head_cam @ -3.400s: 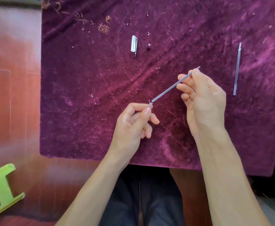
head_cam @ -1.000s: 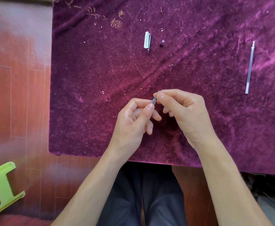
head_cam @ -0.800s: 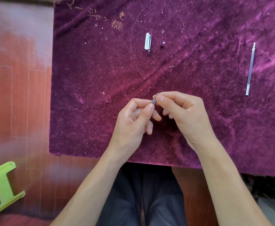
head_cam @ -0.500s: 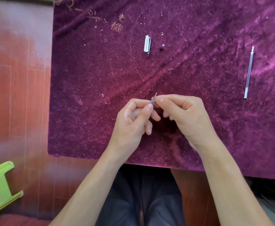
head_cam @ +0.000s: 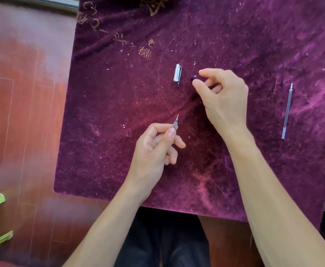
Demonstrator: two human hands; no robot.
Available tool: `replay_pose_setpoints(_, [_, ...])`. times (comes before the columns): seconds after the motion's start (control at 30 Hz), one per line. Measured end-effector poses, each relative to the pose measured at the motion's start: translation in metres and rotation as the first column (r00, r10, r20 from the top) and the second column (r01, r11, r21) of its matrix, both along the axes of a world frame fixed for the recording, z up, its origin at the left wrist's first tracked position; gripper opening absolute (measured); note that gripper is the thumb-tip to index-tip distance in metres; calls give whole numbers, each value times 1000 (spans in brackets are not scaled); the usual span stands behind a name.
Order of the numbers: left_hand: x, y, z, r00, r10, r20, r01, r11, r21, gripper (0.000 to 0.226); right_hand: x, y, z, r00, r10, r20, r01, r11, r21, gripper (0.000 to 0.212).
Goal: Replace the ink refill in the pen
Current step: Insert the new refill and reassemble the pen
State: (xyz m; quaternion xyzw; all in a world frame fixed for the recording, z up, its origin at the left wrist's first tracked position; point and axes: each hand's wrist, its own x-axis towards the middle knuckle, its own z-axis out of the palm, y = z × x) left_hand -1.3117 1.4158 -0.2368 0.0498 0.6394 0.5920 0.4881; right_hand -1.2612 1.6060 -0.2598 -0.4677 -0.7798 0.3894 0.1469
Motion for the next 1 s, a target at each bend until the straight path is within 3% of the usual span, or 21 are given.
replay_pose_setpoints(0.53, [-1,-6,-1,1000,23,-8,-23,1000,-18,11,-5,6,3,1000,-16,13,17,999,-46,15])
replay_pose_setpoints(0.67, [1,-5,1,1000,15,-12,-16,1000,-17,13,16,-7,15,985,-99,-140,60,964,-258,13])
replay_pose_setpoints(0.83, [5,-5,1,999,-6,-36,6,1000,-21,14,49,-35,22,951,-190,-243,-1,785,-620,16])
replay_pose_setpoints(1.0, [13,-5,1,999,-30,-28,29,999,-12,12,67,-52,18,940,-211,-268,-47,698,-714,13])
